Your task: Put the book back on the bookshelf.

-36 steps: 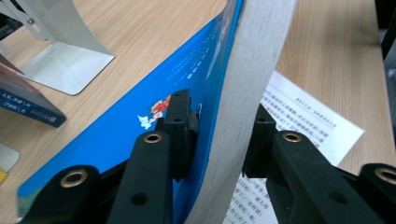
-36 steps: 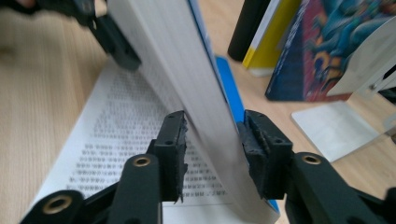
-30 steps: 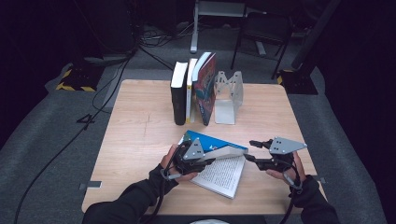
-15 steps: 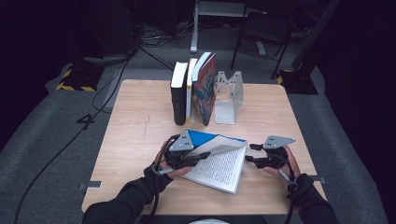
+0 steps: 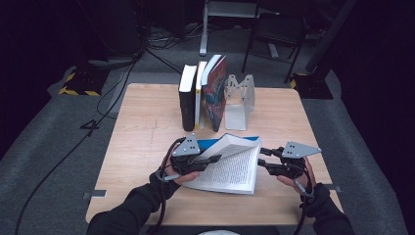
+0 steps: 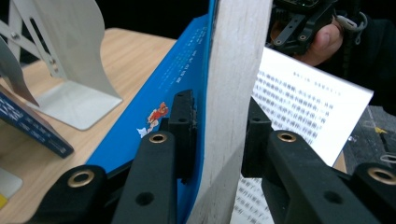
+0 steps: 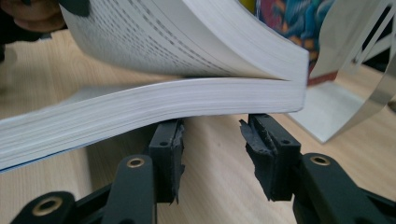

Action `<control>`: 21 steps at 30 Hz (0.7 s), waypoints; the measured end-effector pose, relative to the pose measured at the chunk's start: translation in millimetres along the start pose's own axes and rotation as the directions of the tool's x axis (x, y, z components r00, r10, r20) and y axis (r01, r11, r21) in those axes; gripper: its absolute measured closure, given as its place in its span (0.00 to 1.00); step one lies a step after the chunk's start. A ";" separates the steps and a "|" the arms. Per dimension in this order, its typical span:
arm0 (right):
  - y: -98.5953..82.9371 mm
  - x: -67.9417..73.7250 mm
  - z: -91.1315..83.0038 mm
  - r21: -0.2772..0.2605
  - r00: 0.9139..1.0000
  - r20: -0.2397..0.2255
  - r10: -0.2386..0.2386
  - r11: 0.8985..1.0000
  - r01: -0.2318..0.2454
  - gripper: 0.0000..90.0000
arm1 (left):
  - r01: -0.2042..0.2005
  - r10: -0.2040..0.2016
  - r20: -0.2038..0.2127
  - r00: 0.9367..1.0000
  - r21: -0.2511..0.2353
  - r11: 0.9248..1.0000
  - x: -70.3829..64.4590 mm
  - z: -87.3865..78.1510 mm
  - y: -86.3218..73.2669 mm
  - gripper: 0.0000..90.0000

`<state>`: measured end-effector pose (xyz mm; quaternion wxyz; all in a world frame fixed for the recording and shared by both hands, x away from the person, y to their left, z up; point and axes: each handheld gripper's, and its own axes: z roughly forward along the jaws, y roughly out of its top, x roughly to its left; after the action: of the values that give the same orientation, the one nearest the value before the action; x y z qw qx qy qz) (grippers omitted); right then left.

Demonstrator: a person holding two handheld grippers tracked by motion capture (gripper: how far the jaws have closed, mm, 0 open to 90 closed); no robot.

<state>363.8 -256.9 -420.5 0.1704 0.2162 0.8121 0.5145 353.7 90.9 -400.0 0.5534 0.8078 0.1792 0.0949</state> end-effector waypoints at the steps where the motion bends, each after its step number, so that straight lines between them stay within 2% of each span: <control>1: 5.0 1.5 0.4 -0.013 1.000 0.005 0.000 1.000 0.000 0.62 | -0.003 0.003 -0.011 1.000 -0.006 1.000 -0.3 -1.9 0.5 0.81; 4: 21.6 9.1 5.9 -0.058 1.000 0.005 -0.018 0.998 0.018 0.62 | 0.021 -0.021 -0.028 0.999 -0.029 0.999 4.1 -13.4 -0.9 0.81; 6: 33.9 14.6 10.7 -0.065 0.999 0.023 -0.032 0.997 0.033 0.59 | 0.022 -0.024 -0.046 0.999 -0.045 0.999 5.7 -22.1 -3.7 0.81; 7: 33.9 14.6 10.7 -0.065 0.999 0.023 -0.032 0.997 0.033 0.59 | 0.022 -0.024 -0.046 0.999 -0.045 0.999 5.7 -22.1 -3.7 0.81; 8: 44.5 17.1 17.3 -0.073 0.999 0.046 -0.017 0.997 0.020 0.52 | 0.013 -0.016 -0.064 0.998 -0.054 0.998 5.2 -26.1 -5.4 0.80; 10: 49.2 18.6 20.6 -0.077 0.999 0.054 -0.006 0.997 0.010 0.52 | -0.028 0.021 -0.094 0.995 -0.066 0.997 1.7 -34.3 -8.8 0.80; 14: 66.0 29.2 33.0 -0.105 0.997 0.070 -0.025 0.994 0.033 0.52 | -0.073 0.067 -0.133 0.989 -0.044 0.996 -8.5 -42.1 -15.5 0.78; 17: 75.0 36.3 40.0 -0.108 0.997 0.050 -0.053 0.992 0.058 0.51 | -0.064 0.056 -0.160 0.986 -0.046 0.997 -12.3 -47.0 -20.9 0.73; 18: 76.7 39.2 42.0 -0.101 0.997 0.044 -0.069 0.992 0.073 0.49 | -0.050 0.042 -0.163 0.986 -0.044 0.998 -13.0 -47.9 -23.1 0.72; 21: 76.6 48.2 50.6 -0.067 0.995 0.029 -0.099 0.993 0.101 0.46 | -0.019 0.017 -0.178 0.984 -0.012 1.000 -15.8 -48.5 -33.5 0.63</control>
<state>361.7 -164.1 -374.3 0.2136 0.1758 0.8017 0.5299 316.0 137.2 -412.5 0.5397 0.7940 0.2200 0.1730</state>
